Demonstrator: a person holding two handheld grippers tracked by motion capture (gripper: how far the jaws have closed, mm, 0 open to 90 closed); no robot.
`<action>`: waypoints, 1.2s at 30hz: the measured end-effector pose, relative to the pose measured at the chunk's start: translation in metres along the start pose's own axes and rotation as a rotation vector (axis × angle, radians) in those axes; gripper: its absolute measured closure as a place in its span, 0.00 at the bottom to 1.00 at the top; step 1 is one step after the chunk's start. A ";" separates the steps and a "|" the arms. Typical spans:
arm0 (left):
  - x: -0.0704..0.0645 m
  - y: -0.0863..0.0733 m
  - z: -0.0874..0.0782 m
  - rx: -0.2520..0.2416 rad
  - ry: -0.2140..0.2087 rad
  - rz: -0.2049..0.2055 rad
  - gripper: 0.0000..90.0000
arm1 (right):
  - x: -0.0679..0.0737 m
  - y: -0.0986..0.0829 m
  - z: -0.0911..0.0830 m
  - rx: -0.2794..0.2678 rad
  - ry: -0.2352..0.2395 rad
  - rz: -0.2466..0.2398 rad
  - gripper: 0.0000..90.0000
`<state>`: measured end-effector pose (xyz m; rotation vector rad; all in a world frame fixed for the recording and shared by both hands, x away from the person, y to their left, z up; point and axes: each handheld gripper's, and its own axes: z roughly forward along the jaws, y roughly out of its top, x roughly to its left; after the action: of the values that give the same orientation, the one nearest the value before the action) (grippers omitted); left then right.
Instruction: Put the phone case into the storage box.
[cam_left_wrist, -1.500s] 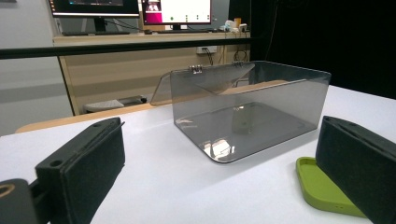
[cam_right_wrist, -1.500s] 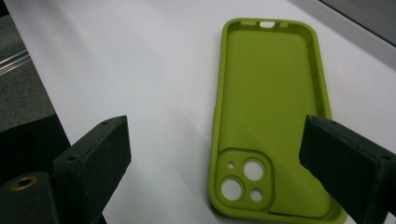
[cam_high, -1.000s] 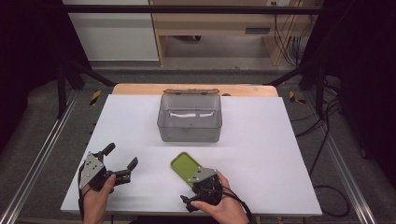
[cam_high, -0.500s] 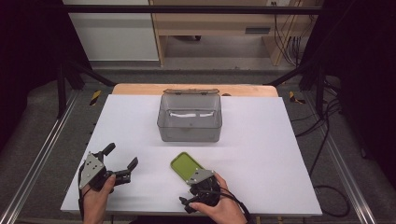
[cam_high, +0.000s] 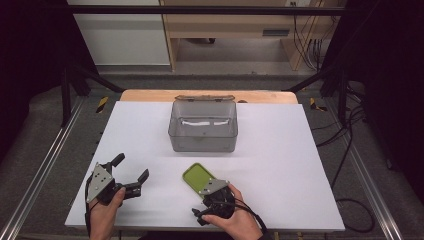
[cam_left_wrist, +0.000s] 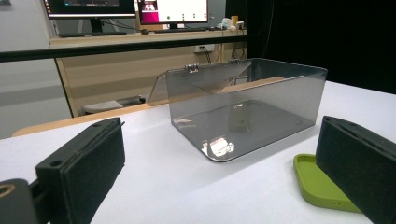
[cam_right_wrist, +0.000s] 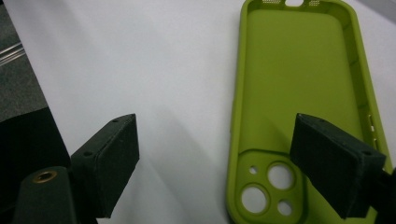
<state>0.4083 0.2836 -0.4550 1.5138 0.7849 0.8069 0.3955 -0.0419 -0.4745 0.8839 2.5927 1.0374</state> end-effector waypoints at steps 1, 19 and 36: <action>0.000 0.000 0.000 0.000 0.001 -0.001 0.01 | -0.001 0.000 0.000 -0.002 0.002 0.000 0.19; 0.000 0.000 0.000 0.003 0.000 0.002 0.01 | 0.001 -0.001 -0.002 -0.005 0.008 -0.043 0.56; 0.000 0.000 0.000 0.006 -0.001 0.003 0.02 | -0.001 -0.011 -0.012 0.006 -0.014 -0.054 0.80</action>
<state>0.4086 0.2832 -0.4552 1.5210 0.7844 0.8067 0.3867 -0.0552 -0.4734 0.8142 2.5943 1.0063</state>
